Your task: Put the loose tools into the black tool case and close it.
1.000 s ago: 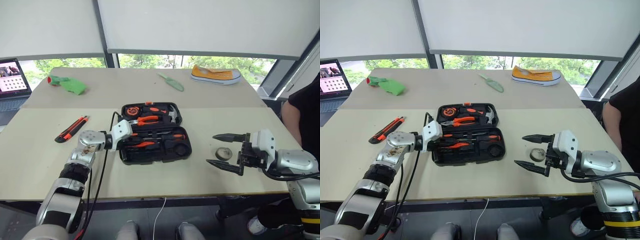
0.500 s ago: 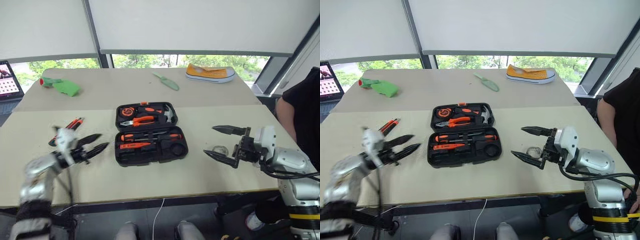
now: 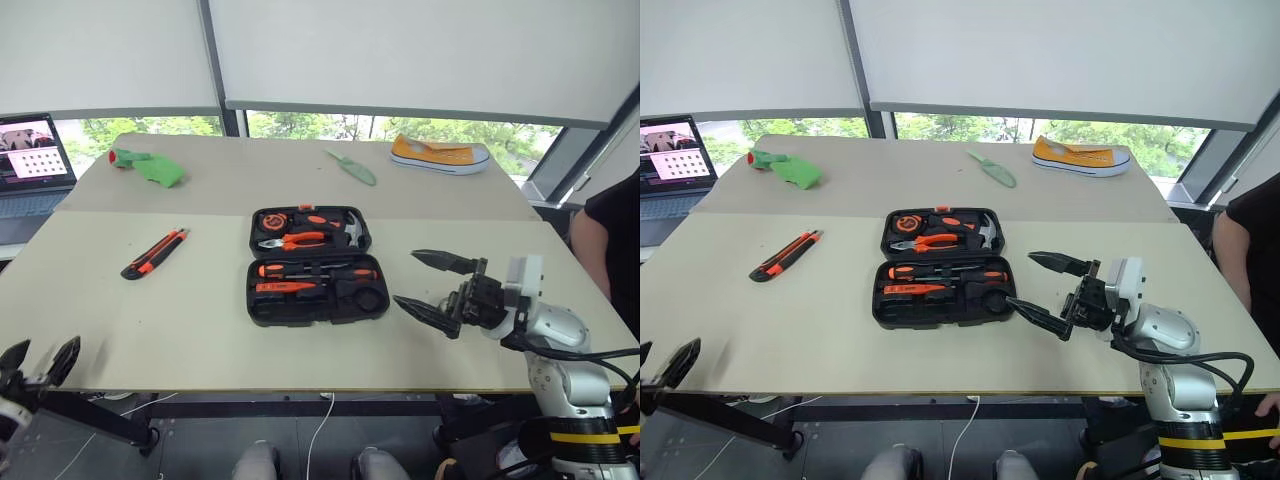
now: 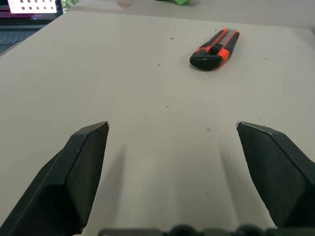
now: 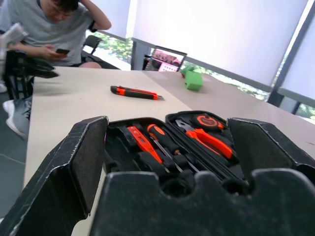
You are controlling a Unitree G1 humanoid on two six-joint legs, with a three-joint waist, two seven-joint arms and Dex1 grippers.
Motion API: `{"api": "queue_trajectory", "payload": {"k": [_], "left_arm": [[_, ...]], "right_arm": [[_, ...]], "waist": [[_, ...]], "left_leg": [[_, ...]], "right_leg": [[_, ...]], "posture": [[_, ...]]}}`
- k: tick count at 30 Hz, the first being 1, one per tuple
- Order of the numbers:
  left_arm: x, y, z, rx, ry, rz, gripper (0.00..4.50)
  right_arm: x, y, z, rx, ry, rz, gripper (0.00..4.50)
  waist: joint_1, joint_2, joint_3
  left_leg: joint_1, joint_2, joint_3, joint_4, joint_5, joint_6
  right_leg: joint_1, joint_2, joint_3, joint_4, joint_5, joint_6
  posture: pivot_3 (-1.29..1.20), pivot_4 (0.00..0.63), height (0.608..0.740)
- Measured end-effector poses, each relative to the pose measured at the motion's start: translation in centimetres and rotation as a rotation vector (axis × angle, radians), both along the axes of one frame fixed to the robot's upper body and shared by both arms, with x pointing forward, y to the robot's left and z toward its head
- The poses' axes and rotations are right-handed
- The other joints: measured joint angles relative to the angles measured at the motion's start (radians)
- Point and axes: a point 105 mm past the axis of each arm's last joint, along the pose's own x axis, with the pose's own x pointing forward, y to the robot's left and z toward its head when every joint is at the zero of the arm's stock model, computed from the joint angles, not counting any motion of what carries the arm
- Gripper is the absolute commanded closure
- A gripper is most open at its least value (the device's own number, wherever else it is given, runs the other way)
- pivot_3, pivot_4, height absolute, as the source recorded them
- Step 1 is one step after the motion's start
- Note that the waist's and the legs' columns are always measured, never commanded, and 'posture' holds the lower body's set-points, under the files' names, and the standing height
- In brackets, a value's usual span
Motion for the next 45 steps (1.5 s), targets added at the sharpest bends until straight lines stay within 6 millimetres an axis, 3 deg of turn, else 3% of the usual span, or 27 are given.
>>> {"api": "queue_trajectory", "payload": {"k": [6, 13, 16, 22, 23, 24, 30, 33, 37, 41, 43, 45], "left_arm": [[9.9, -3.9, 4.2, 0.023, 0.073, -0.14, 0.05], [15.6, -4.3, 1.7, 0.007, 0.292, -0.114, 0.05], [16.9, -4.1, 1.6, 0.026, 0.334, -0.098, 0.05], [17.3, -3.3, 1.4, 0.051, 0.393, -0.073, 0.05], [17.2, -3.4, 1.0, 0.052, 0.42, -0.089, 0.57], [17.1, -3.4, 0.7, 0.05, 0.436, -0.096, 0.72], [17.4, -4.2, 0.6, 0.062, 0.425, -0.148, 2.69], [17.8, -5.2, 0.7, 0.053, 0.355, -0.213, 2.72], [18.0, -8.3, 3.7, 0.081, 0.095, -0.48, 2.72], [14.6, -14.5, 7.6, 0.201, -0.132, -1.011, 2.72], [12.9, -17.3, 7.4, 0.272, -0.115, -1.208, 2.72], [11.1, -19.8, 6.1, 0.37, -0.04, -1.382, 2.72]], "right_arm": [[0.2, 1.2, 0.5, -0.029, -0.028, 0.046, 0.0], [0.2, 1.2, 0.5, -0.047, -0.034, 0.032, 0.0], [0.1, 0.9, 0.4, -0.066, -0.036, 0.017, 0.0], [-0.4, -0.1, 0.5, -0.075, -0.042, -0.044, 0.0], [-0.5, -0.2, 0.4, -0.074, -0.039, -0.051, 0.0], [-0.6, -0.2, 0.3, -0.074, -0.038, -0.051, 0.0], [-0.8, -0.1, 0.5, -0.079, -0.049, -0.059, 0.0], [-0.8, -0.1, 0.5, -0.08, -0.049, -0.062, 0.0], [-0.9, -0.6, 0.6, -0.105, -0.05, -0.067, 0.0], [-1.7, -1.7, -0.3, -0.158, -0.001, -0.048, 0.0], [-1.8, -2.1, -0.3, -0.159, 0.01, -0.045, 0.0], [-1.7, -2.6, 0.0, -0.167, 0.011, -0.053, 0.0]], "waist": [[-0.003, -0.001, 0.0], [-0.027, -0.004, 0.001], [-0.026, -0.004, 0.001], [-0.023, -0.006, 0.002], [-0.023, -0.006, 0.002], [-0.022, -0.006, 0.002], [-0.019, -0.006, 0.002], [-0.012, -0.007, 0.003], [-0.004, -0.009, 0.004], [-0.002, -0.008, 0.004], [-0.004, -0.008, 0.004], [-0.006, -0.007, 0.003]], "left_leg": [[-0.001, -0.001, 0.0, 0.0, 0.004, 0.003], [-0.006, -0.001, -0.003, -0.005, 0.006, 0.007], [-0.007, -0.001, -0.002, -0.005, 0.006, 0.007], [-0.007, -0.001, -0.002, -0.005, 0.006, 0.007], [-0.007, -0.001, -0.002, -0.005, 0.006, 0.007], [-0.007, -0.001, -0.002, -0.005, 0.006, 0.006], [-0.006, -0.001, -0.002, -0.003, 0.006, 0.006], [-0.007, -0.001, -0.002, -0.003, 0.006, 0.006], [-0.008, -0.001, -0.002, -0.002, 0.006, 0.006], [-0.008, -0.001, -0.001, -0.002, 0.006, 0.006], [-0.008, -0.001, -0.002, -0.001, 0.006, 0.007], [-0.006, -0.001, -0.002, 0.0, 0.006, 0.007]], "right_leg": [[0.004, 0.002, 0.001, 0.0, 0.005, 0.007], [-0.002, 0.006, 0.001, 0.001, 0.003, 0.006], [-0.002, 0.005, 0.001, 0.0, 0.002, 0.007], [-0.002, 0.005, 0.001, 0.0, 0.002, 0.007], [-0.002, 0.005, 0.001, 0.001, 0.002, 0.007], [-0.002, 0.005, 0.001, 0.001, 0.002, 0.007], [-0.001, 0.004, 0.001, 0.001, 0.002, 0.007], [-0.001, 0.004, 0.0, 0.001, 0.003, 0.007], [-0.002, 0.004, 0.0, 0.0, 0.003, 0.007], [-0.001, 0.003, 0.001, 0.0, 0.003, 0.007], [-0.001, 0.004, 0.001, 0.001, 0.003, 0.007], [0.0, 0.004, 0.002, 0.002, 0.003, 0.007]], "posture": [[0.0, 0.15, 0.74], [0.0, 0.15, 0.74], [0.0, 0.15, 0.74], [0.0, 0.15, 0.74], [0.0, 0.15, 0.74], [0.0, 0.15, 0.74], [0.0, 0.15, 0.74], [0.0, 0.15, 0.74], [0.0, 0.15, 0.74], [0.0, 0.15, 0.74], [0.0, 0.15, 0.74], [0.0, 0.15, 0.74]]}}
